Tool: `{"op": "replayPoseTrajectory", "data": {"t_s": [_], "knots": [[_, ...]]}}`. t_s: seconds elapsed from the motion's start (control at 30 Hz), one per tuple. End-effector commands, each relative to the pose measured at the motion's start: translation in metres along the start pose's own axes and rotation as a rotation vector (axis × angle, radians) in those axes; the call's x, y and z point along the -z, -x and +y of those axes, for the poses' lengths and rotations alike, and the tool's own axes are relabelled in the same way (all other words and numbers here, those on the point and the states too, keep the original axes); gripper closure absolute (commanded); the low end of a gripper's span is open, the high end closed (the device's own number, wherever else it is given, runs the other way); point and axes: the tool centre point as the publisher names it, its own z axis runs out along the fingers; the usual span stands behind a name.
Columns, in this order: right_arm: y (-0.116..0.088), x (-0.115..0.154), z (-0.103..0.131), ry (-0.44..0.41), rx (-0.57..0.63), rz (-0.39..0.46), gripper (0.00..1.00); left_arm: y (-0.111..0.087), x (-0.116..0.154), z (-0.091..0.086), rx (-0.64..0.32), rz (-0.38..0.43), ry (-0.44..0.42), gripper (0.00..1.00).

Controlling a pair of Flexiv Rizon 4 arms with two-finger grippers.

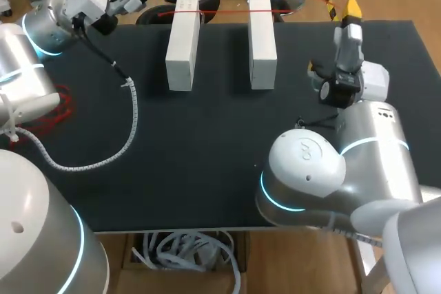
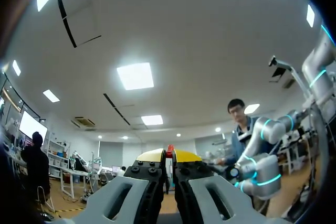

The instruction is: Grab the tape and strap the tape.

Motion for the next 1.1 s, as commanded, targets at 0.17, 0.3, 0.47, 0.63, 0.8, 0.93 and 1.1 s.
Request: {"op": "replayPoseTrajectory", "data": {"t_s": [0.17,0.3,0.47,0.63,0.8,0.93,1.1], "knots": [[-0.01,-0.012,-0.011,0.033,-0.022,-0.012,0.0,0.001,0.001,0.0,0.001,0.002,-0.002,1.0],[-0.01,-0.022,-0.015,0.036,-0.049,-0.018,0.0,0.001,0.001,0.0,0.001,0.002,-0.002,1.0],[-0.015,-0.033,-0.021,0.029,-0.064,0.015,0.0,0.001,0.001,0.0,0.001,0.002,-0.002,1.0],[-0.026,-0.042,-0.029,0.021,-0.072,0.044,0.0,0.001,0.001,0.0,0.001,0.002,-0.002,1.0],[-0.031,-0.048,-0.032,0.021,-0.077,0.06,0.0,0.001,0.001,0.0,0.001,0.002,-0.002,1.0],[-0.035,-0.055,-0.033,0.027,-0.082,0.07,0.0,0.001,0.001,0.0,0.001,0.002,-0.002,1.0],[-0.039,-0.064,-0.033,0.036,-0.101,0.081,0.0,0.001,0.001,0.0,0.001,0.002,-0.002,1.0]]}}
